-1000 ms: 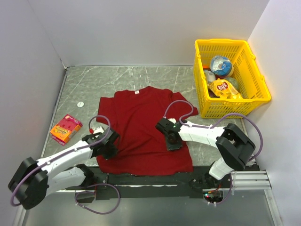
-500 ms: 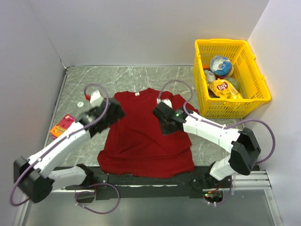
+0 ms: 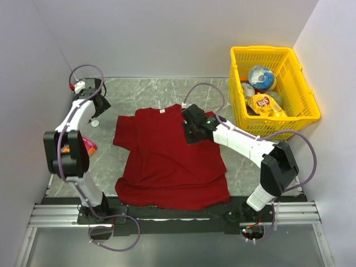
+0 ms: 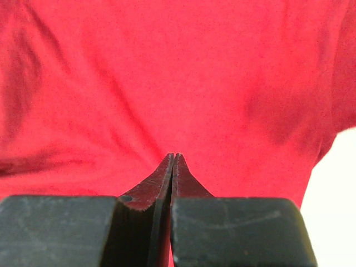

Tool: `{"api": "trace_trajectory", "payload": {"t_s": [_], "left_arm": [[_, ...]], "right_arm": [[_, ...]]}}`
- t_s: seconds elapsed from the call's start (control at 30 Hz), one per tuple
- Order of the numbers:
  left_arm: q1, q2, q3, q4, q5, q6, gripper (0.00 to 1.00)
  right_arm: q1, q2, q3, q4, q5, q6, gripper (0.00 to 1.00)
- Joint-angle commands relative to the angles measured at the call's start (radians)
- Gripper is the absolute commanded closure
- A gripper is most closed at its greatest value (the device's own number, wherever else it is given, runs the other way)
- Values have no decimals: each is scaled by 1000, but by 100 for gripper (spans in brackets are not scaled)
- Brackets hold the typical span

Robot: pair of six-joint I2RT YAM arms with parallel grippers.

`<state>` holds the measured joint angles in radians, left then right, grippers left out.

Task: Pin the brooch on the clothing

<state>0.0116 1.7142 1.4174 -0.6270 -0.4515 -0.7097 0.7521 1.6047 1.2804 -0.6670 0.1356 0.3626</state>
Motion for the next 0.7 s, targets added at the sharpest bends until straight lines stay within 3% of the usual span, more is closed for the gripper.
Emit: {"api": "trace_trajectory", "payload": {"t_s": [0.0, 0.33, 0.67], "left_arm": [[86, 110, 58, 38, 80, 90, 17], [145, 373, 198, 56, 115, 108, 21], [148, 452, 230, 49, 143, 119, 34]], "right_arm": [[-68, -5, -26, 84, -128, -36, 100], [-115, 34, -12, 78, -185, -76, 100], [-145, 37, -26, 75, -185, -88, 100]]}}
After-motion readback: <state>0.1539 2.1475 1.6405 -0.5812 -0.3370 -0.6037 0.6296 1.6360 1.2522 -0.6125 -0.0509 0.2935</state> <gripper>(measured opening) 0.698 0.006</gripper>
